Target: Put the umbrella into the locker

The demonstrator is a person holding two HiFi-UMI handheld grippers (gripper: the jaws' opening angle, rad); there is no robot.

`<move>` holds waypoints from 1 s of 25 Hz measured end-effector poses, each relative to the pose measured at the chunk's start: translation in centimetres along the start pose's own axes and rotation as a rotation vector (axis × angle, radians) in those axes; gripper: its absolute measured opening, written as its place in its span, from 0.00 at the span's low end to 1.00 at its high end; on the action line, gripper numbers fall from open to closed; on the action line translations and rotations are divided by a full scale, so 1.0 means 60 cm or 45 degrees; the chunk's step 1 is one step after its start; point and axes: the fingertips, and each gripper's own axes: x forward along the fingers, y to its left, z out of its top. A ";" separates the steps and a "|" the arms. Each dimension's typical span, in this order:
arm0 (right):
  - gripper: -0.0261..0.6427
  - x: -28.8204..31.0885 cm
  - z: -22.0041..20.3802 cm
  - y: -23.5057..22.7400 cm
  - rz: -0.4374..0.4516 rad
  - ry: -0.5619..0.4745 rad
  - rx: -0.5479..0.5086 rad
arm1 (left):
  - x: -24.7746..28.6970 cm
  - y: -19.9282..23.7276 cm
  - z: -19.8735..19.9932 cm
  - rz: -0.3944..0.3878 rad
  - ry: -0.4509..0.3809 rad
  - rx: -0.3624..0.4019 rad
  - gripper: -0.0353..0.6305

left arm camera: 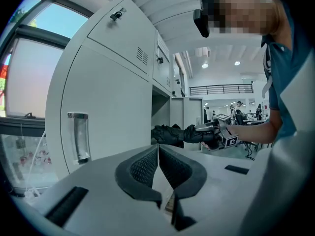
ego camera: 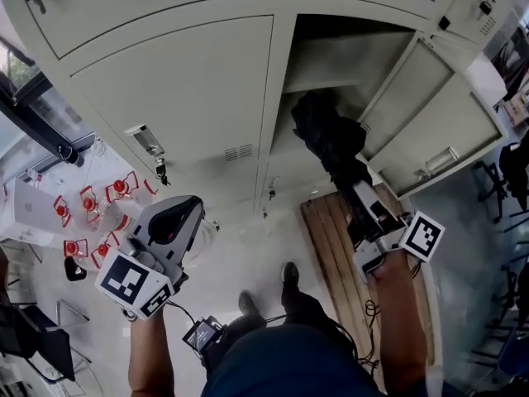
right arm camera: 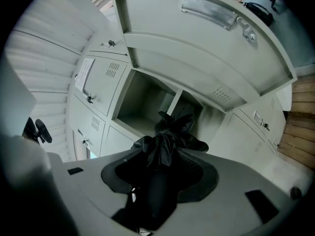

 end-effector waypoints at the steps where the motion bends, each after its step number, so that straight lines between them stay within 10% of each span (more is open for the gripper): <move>1: 0.34 0.006 0.001 -0.009 -0.008 0.006 0.000 | 0.002 0.001 -0.007 0.007 0.010 -0.009 0.09; 25: 0.34 0.174 0.012 -0.239 -0.213 0.085 -0.246 | 0.087 0.018 -0.133 0.085 0.203 -0.146 0.09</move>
